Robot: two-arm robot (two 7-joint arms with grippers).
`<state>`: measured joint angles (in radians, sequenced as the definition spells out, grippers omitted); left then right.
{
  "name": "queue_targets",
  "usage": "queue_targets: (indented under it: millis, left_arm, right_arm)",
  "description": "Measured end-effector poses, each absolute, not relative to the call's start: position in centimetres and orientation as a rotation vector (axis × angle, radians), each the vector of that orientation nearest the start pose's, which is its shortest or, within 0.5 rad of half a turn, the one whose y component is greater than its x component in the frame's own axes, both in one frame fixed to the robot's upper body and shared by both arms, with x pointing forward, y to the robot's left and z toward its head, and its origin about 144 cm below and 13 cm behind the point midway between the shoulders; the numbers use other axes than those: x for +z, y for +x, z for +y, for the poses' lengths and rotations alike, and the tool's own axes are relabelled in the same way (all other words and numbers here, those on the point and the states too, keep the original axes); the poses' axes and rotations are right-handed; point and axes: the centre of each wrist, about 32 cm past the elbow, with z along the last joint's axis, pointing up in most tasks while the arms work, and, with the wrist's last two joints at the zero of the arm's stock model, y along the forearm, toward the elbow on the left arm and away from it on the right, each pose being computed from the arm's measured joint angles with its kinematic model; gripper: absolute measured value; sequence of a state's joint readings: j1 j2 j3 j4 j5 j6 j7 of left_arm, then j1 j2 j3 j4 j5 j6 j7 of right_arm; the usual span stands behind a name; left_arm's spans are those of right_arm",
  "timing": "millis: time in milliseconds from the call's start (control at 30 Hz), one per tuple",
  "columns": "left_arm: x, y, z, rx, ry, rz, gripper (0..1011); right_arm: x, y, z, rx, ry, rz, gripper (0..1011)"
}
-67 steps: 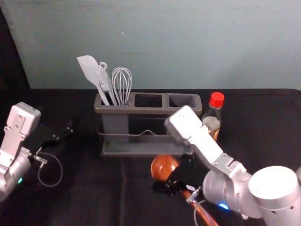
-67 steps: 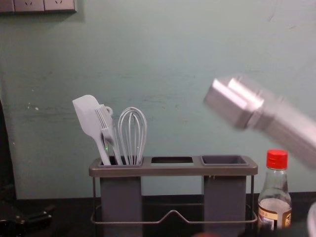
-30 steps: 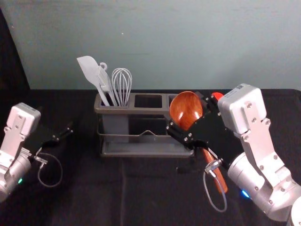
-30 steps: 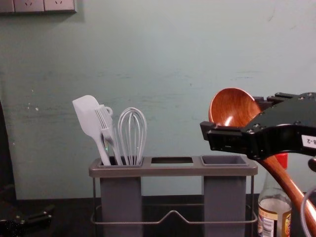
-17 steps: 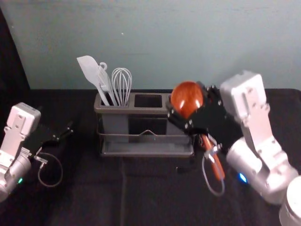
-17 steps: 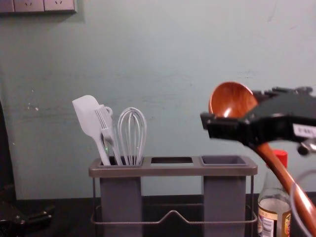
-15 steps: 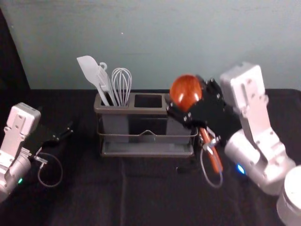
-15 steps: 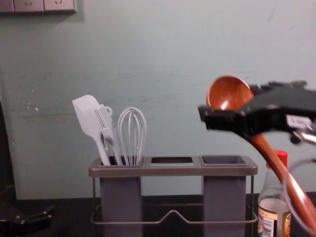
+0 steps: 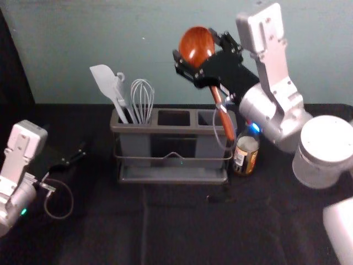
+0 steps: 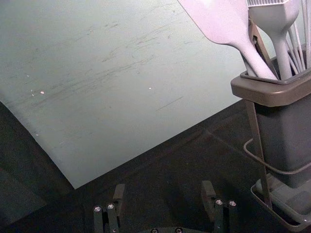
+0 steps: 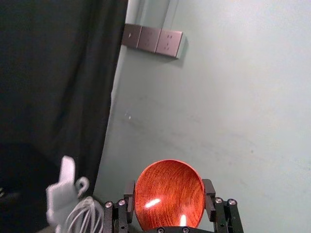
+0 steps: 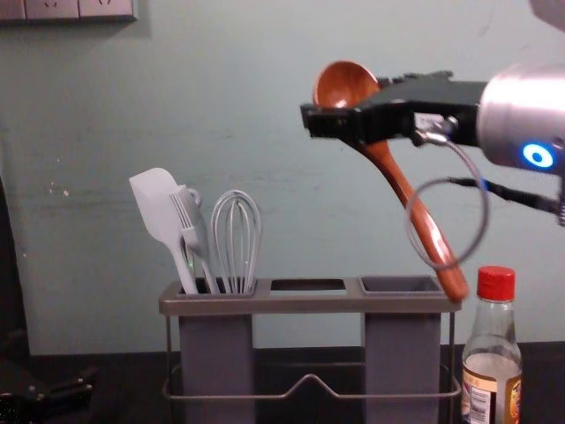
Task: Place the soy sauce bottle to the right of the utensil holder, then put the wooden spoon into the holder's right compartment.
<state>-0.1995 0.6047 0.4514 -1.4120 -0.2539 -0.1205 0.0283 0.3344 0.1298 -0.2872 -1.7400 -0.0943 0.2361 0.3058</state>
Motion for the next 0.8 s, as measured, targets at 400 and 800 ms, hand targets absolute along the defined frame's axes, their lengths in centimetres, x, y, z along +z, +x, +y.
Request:
queue_targets:
  millis: [400,800]
  left_arm:
    - [114.0,48.9,31.0,1.248,0.304,-0.285,1011]
    - [114.0,48.9,31.0,1.248,0.304,-0.285,1011]
  right_arm:
    - [128.9,54.9,-15.6,-1.047,0.062,-0.431,839]
    - [124.4,55.6,-15.1,-1.065,0.173,-0.474,839]
